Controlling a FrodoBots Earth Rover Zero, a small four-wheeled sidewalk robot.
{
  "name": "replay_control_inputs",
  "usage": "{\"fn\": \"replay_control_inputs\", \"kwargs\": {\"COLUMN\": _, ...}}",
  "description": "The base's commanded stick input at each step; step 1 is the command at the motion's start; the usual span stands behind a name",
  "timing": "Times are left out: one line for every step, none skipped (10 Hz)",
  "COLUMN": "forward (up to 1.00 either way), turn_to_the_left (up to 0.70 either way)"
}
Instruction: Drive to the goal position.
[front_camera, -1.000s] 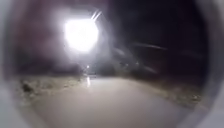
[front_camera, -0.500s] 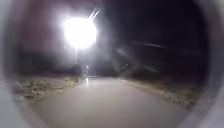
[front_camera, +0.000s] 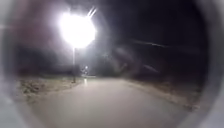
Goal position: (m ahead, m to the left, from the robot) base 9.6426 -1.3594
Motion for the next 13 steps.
{"fn": "replay_control_inputs", "kwargs": {"forward": 0.85, "turn_to_the_left": 0.0}}
{"fn": "replay_control_inputs", "kwargs": {"forward": 0.85, "turn_to_the_left": 0.0}}
{"fn": "replay_control_inputs", "kwargs": {"forward": 0.85, "turn_to_the_left": 0.0}}
{"fn": "replay_control_inputs", "kwargs": {"forward": 0.85, "turn_to_the_left": 0.07}}
{"fn": "replay_control_inputs", "kwargs": {"forward": 0.85, "turn_to_the_left": 0.26}}
{"fn": "replay_control_inputs", "kwargs": {"forward": 0.85, "turn_to_the_left": 0.0}}
{"fn": "replay_control_inputs", "kwargs": {"forward": 0.85, "turn_to_the_left": 0.0}}
{"fn": "replay_control_inputs", "kwargs": {"forward": 0.85, "turn_to_the_left": 0.0}}
{"fn": "replay_control_inputs", "kwargs": {"forward": 0.85, "turn_to_the_left": 0.0}}
{"fn": "replay_control_inputs", "kwargs": {"forward": 0.85, "turn_to_the_left": 0.0}}
{"fn": "replay_control_inputs", "kwargs": {"forward": 0.85, "turn_to_the_left": 0.0}}
{"fn": "replay_control_inputs", "kwargs": {"forward": 0.85, "turn_to_the_left": 0.0}}
{"fn": "replay_control_inputs", "kwargs": {"forward": 0.85, "turn_to_the_left": 0.0}}
